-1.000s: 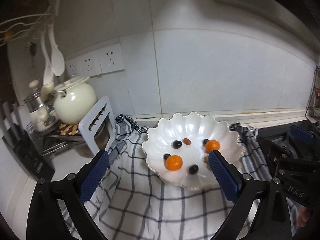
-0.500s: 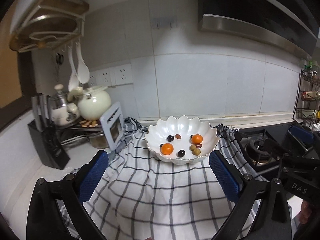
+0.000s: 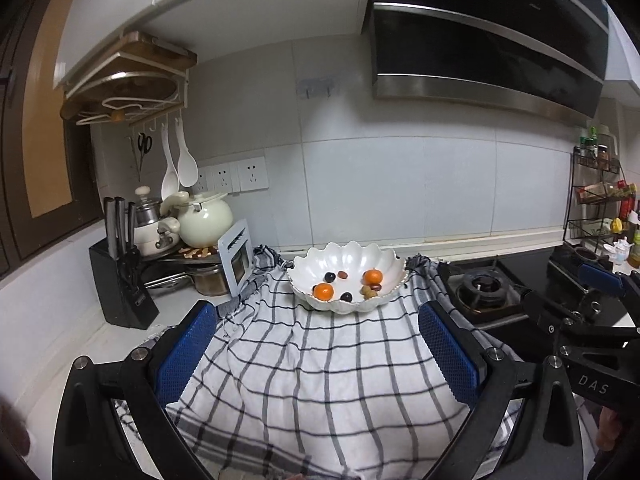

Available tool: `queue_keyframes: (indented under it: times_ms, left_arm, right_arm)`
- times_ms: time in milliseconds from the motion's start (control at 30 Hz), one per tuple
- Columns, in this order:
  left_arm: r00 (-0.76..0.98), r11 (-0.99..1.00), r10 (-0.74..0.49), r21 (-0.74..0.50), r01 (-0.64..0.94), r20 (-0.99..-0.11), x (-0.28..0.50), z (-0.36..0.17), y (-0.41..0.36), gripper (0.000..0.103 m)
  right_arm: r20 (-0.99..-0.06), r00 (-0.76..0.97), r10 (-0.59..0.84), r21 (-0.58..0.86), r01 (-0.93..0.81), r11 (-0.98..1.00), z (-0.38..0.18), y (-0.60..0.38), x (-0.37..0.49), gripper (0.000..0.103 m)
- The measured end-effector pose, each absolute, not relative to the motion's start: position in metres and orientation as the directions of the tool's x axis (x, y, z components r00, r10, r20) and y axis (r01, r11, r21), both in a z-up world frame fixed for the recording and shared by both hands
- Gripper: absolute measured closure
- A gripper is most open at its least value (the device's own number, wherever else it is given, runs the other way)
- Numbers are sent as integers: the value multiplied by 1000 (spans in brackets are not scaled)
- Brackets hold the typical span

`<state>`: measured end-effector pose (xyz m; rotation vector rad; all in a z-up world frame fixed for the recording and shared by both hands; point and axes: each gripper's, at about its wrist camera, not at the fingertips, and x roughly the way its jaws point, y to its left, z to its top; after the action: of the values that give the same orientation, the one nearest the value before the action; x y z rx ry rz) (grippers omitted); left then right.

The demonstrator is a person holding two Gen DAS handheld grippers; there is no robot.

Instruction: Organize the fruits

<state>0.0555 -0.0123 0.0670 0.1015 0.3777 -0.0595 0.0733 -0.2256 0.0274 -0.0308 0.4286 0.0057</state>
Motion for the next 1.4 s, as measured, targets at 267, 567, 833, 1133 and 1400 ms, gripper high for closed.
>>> queue_keyframes:
  times_ms: [267,567,833,1133,1400]
  left_arm:
    - [928,992,-67,73,101,-366,11,69,-15,0]
    - [925,989,-99,67,133,-366,-16,73,-17,0]
    - [917,981,-160,47,190,-365,-25,79,-20,0]
    - [916,977,-180,42,208,-358,-28,80,-20,0]
    - [917,978,-178,38,205,-358,-30,79,-18,0]
  right_arm:
    - [-408,913,-16,-40,-1,999,28,-233,25,16]
    - [-393,920,-15,-15,10,1000,31,-238,-9,16]
    - [-385,923,-26,7,31,999,35,-242,-24,16]
    - [-382,923,-53,-2,56,998,37,-244,-31,16]
    - [-385,921,-60,-9,61,998,37,-244,-34,16]
